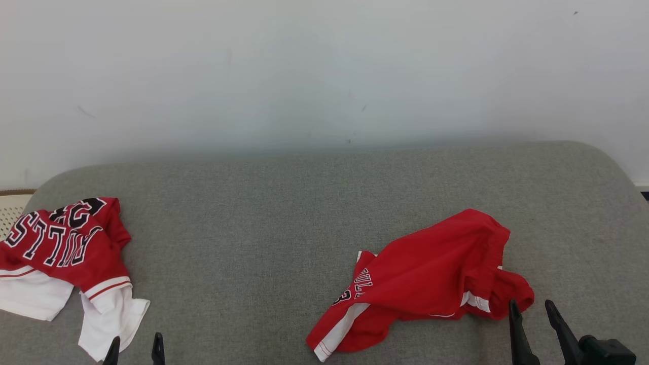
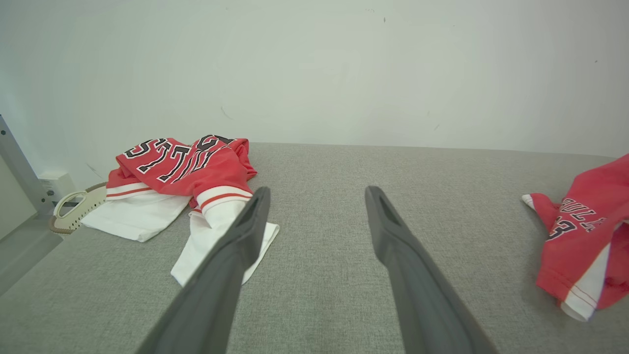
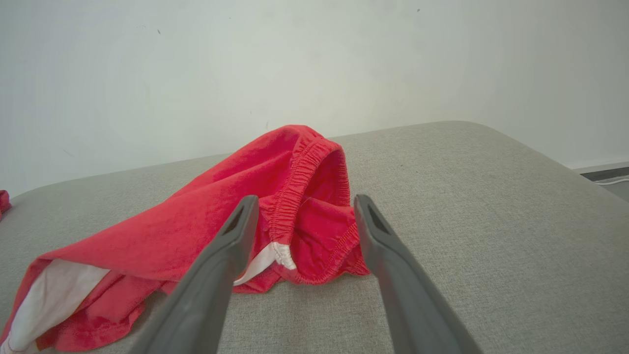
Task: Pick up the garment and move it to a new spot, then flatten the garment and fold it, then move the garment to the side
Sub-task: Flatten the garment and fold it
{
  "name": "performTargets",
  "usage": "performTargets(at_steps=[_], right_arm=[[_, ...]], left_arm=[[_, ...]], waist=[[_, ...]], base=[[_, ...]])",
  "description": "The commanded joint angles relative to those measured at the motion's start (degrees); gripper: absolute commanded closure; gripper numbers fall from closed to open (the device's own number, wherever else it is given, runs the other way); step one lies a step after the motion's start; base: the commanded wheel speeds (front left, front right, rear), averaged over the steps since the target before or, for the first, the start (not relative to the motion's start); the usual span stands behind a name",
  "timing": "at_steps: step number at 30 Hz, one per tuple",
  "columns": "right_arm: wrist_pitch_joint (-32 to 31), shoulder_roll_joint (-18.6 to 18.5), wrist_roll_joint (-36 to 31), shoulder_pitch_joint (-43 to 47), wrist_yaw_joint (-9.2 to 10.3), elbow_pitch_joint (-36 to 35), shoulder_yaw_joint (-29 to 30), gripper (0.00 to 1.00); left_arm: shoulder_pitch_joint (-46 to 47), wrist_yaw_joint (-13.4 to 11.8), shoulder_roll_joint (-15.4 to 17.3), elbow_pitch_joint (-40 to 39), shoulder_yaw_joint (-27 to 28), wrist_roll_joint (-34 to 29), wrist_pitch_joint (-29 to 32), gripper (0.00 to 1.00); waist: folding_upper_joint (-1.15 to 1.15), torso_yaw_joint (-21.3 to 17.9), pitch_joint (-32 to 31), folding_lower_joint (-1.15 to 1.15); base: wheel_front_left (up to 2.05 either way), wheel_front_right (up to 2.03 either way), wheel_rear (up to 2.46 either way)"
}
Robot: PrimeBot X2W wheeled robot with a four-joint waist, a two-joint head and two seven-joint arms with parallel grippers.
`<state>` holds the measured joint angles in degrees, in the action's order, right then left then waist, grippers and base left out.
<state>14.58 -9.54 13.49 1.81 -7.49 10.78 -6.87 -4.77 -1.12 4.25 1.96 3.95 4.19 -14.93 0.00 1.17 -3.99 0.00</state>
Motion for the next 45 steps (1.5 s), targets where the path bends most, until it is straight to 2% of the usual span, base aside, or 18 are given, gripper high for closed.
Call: performTargets(at_steps=[1,15,21,28,30,31,37,45], right_arm=[[0.0,-0.2,0.2,0.2,-0.01,0.2,-0.1,0.00],[-0.2,-0.7,0.7,-0.4,-0.01,1.0,-0.5,0.00],[-0.9,-0.8,1.0,-0.2,-0.01,1.3,-1.2,0.00],[-2.7,-1.9,1.4,-1.0,-0.01,2.4,-3.3,0.00],[-3.4,-2.9,1.3,-1.8,-0.01,3.5,-4.6,0.00],[-3.4,-2.9,1.3,-1.8,-0.01,3.5,-4.6,0.00],[-4.6,-5.0,1.5,-5.0,-0.01,7.5,-7.4,0.00],[-4.0,-6.0,2.5,-10.7,-0.01,14.0,-12.2,0.00]], left_arm=[[-0.7,0.0,0.0,0.3,0.3,-0.4,-0.2,0.00],[-0.3,0.3,-0.3,0.6,0.6,-0.2,-0.2,0.00],[-0.2,2.3,-0.8,1.1,-0.6,2.5,-0.2,0.00],[0.7,5.1,-1.1,4.2,-6.6,3.6,-0.2,0.00],[1.7,6.4,-1.2,6.6,-10.1,4.7,-0.2,0.00],[1.7,6.4,-1.2,6.6,-10.1,4.7,-0.2,0.00],[3.6,7.9,-1.3,11.0,-18.1,7.0,-0.2,0.00],[7.1,8.5,-1.3,15.5,-25.6,11.3,-0.2,0.00]], waist=[[0.00,0.0,-0.1,0.00],[0.00,0.1,-0.5,0.00],[0.00,0.1,-0.5,0.00],[0.00,0.2,-0.2,0.00],[0.00,0.0,0.1,0.00],[0.00,0.0,0.1,0.00],[0.00,-0.6,0.9,0.00],[0.00,-1.5,2.7,0.00]], base=[[0.00,0.00,0.00],[0.00,0.00,0.00],[0.00,0.00,0.00],[0.00,0.00,0.00],[0.00,0.00,0.00],[0.00,0.00,0.00],[0.00,0.00,0.00],[0.00,0.00,0.00]])
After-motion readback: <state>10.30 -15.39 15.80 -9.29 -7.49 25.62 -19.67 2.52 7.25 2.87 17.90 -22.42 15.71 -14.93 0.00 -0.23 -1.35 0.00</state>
